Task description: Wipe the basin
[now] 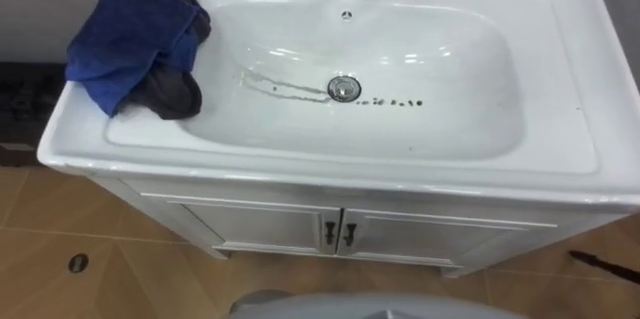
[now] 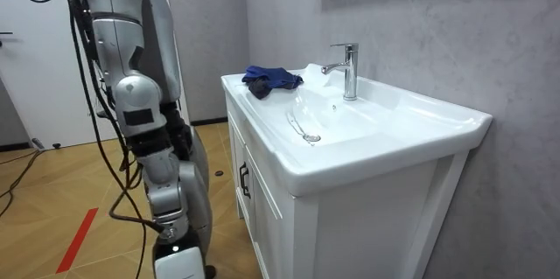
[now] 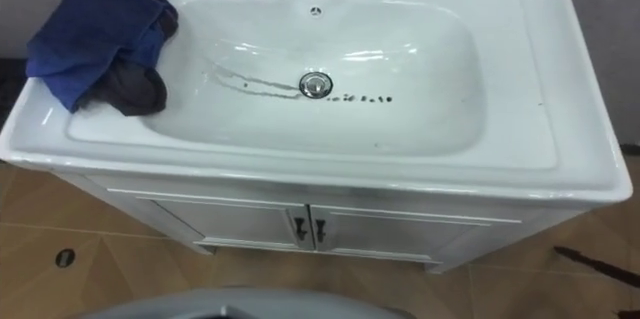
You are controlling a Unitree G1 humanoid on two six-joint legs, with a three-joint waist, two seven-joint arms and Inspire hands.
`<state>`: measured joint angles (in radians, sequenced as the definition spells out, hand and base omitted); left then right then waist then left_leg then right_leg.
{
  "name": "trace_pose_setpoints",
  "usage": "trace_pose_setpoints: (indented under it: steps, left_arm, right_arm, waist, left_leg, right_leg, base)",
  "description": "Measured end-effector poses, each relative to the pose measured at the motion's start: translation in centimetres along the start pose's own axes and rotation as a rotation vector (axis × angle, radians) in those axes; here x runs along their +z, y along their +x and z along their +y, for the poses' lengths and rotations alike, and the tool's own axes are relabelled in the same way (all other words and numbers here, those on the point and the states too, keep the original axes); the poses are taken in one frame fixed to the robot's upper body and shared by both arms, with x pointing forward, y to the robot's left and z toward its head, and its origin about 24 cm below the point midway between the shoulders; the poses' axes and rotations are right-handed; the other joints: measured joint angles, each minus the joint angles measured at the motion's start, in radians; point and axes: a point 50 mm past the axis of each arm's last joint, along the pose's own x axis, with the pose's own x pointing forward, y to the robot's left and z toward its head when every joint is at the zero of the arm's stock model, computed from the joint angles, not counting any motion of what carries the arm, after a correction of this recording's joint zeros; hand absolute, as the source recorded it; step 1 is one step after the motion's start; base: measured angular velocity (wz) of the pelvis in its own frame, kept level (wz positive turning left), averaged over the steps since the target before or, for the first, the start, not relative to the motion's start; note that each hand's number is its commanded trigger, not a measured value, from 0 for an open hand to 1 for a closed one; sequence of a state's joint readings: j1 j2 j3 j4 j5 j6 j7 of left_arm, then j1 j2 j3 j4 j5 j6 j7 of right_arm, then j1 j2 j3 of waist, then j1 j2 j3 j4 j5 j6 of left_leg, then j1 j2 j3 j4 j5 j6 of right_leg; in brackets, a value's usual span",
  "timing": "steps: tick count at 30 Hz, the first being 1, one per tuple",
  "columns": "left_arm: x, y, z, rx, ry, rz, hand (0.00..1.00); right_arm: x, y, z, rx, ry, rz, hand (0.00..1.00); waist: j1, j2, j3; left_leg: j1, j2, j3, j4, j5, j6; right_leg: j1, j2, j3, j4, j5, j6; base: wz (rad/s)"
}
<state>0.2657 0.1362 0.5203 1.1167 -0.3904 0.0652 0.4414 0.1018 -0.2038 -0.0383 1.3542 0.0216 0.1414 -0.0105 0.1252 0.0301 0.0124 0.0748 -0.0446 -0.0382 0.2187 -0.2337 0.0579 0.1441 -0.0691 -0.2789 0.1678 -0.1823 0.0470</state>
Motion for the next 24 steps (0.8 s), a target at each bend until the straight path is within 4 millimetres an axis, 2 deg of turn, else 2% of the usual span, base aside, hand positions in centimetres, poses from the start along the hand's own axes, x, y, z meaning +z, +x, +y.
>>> trace_pose_setpoints:
  steps: [2, 5, 7, 8, 10, 14, 18, 24]
  left_arm:
    - [1.0, 0.0, 0.6, 0.053, -0.072, -0.033, 0.0]
    - [4.6, -0.3, 1.2, 0.116, -0.203, -0.157, 0.0]
    - [7.3, -0.9, 1.7, 0.169, -0.281, -0.269, 0.0]
    - [8.0, -1.1, 1.7, 0.181, -0.299, -0.296, 0.0]
    - [10.3, -2.2, 1.9, 0.212, -0.378, -0.396, 0.0]
    - [13.5, -4.2, 2.4, 0.25, -0.529, -0.51, 0.0]
    - [17.2, -6.8, 2.8, 0.232, -0.667, -0.662, 0.0]
    - [21.7, -11.0, 4.6, 0.177, -0.786, -0.897, 0.0]
  right_arm:
    - [0.7, 0.0, -0.4, -0.01, 0.029, -0.037, 0.0]
    - [0.7, -0.1, -0.7, -0.02, 0.029, -0.048, 0.0]
    - [1.1, -0.1, -0.8, -0.027, 0.03, -0.074, 0.0]
    - [1.1, -0.1, -0.8, -0.029, 0.031, -0.078, 0.0]
    - [1.6, -0.1, -0.9, -0.031, 0.044, -0.107, 0.0]
    - [2.6, -0.3, -0.8, -0.033, 0.092, -0.168, 0.0]
    - [3.3, -0.4, -0.8, -0.03, 0.105, -0.214, 0.0]
    - [3.1, -0.4, -0.7, -0.012, 0.101, -0.225, 0.0]
  waist:
    - [0.005, 0.01, -0.0051]
    - [0.029, 0.013, -0.0083]
    - [0.042, 0.019, -0.0134]
    - [0.046, 0.019, -0.0134]
    - [0.051, 0.021, -0.0152]
    - [0.058, 0.027, -0.0182]
    - [0.069, 0.038, -0.0258]
    - [0.071, 0.043, -0.0238]
  left_leg:
    - [-0.002, 0.0, -0.003, 0.0, 0.0, 0.0]
    - [-0.003, -0.001, -0.013, 0.001, 0.001, -0.001]
    - [-0.011, -0.003, -0.026, 0.001, 0.004, -0.003]
    - [-0.011, -0.003, -0.027, 0.0, 0.005, -0.004]
    - [-0.013, -0.002, -0.027, -0.005, 0.006, -0.004]
    - [-0.019, -0.003, -0.031, -0.006, 0.006, -0.004]
    - [-0.019, -0.003, -0.032, -0.007, 0.006, -0.004]
    - [-0.01, -0.003, -0.029, -0.014, 0.007, -0.003]
  right_leg:
    - [-0.001, -0.002, -0.002, 0.0, -0.002, 0.0]
    - [-0.005, -0.002, -0.013, 0.0, -0.002, -0.001]
    - [-0.008, -0.002, -0.024, 0.0, -0.002, -0.001]
    - [-0.008, -0.002, -0.024, 0.0, -0.003, -0.001]
    - [-0.013, -0.002, -0.025, -0.001, -0.003, -0.001]
    - [-0.018, -0.001, -0.034, -0.002, -0.002, -0.001]
    - [-0.025, -0.001, -0.033, -0.001, -0.002, -0.001]
    - [-0.022, -0.002, -0.024, -0.003, -0.002, -0.001]
  base:
    - [0.06]
    - [0.11]
    - [0.14]
    - [0.06]
    - [0.0]
    - [0.03]
    - [0.0]
    - [-0.01]
